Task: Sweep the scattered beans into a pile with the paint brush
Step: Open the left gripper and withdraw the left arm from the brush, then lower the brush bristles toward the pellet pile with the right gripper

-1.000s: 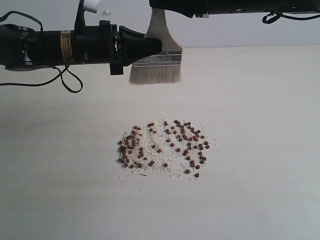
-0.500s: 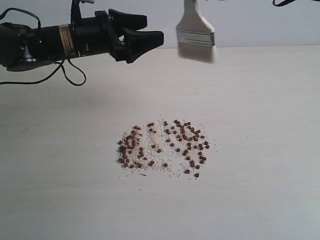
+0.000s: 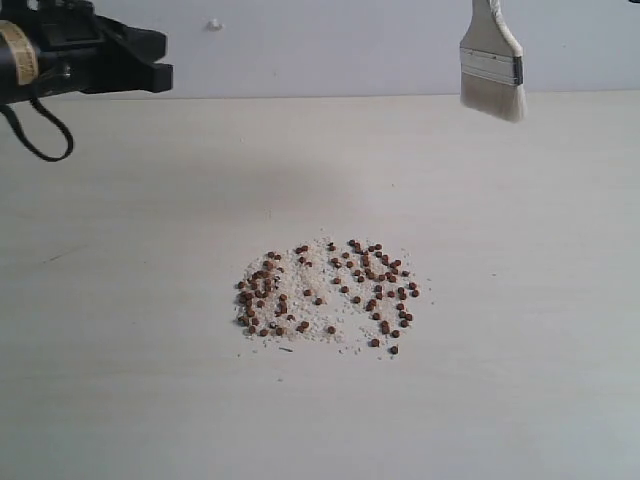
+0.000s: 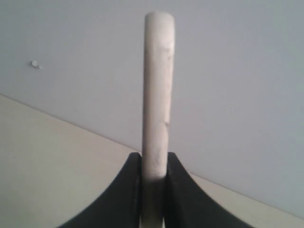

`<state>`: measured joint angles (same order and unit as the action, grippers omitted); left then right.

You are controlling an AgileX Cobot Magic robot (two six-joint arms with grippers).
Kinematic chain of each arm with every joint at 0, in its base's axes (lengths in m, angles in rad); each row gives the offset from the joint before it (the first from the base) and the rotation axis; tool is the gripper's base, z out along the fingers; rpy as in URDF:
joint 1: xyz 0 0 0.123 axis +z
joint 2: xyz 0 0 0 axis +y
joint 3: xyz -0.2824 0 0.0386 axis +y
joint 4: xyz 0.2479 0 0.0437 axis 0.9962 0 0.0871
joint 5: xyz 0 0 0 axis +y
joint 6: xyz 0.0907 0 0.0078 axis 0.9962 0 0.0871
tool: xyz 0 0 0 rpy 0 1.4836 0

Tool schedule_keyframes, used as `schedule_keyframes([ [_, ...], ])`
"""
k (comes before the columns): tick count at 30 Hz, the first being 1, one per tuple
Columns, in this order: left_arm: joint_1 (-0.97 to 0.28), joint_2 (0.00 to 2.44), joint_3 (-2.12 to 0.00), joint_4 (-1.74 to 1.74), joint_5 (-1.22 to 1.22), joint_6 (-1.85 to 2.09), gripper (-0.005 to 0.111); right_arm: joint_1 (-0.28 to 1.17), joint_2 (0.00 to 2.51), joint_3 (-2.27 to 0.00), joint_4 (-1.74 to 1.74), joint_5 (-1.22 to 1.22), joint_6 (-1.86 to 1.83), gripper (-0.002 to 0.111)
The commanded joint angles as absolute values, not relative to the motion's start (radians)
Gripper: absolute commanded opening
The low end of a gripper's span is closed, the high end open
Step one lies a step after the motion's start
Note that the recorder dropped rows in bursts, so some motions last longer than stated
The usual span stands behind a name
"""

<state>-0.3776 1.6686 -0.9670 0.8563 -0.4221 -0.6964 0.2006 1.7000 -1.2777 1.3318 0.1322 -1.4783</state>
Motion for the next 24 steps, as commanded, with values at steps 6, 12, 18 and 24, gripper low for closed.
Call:
schedule_keyframes([
  [6,-0.388,1.122,-0.492,0.033,-0.526,0.049,0.000,0.260,1.626,-1.221,1.325,0.114,-1.437,0.000],
  [12,-0.388,0.742,-0.272,-0.100,-0.462,0.174,0.000,0.339,1.605,-1.212,1.325,0.123,-1.419,0.000],
  [18,-0.385,0.405,-0.145,-0.581,-0.410,0.656,0.000,0.385,1.605,-1.193,1.325,0.122,-1.399,0.000],
  [24,-0.381,0.143,-0.097,-0.889,-0.360,0.940,0.000,0.385,1.593,-1.155,1.287,0.117,-1.383,0.000],
])
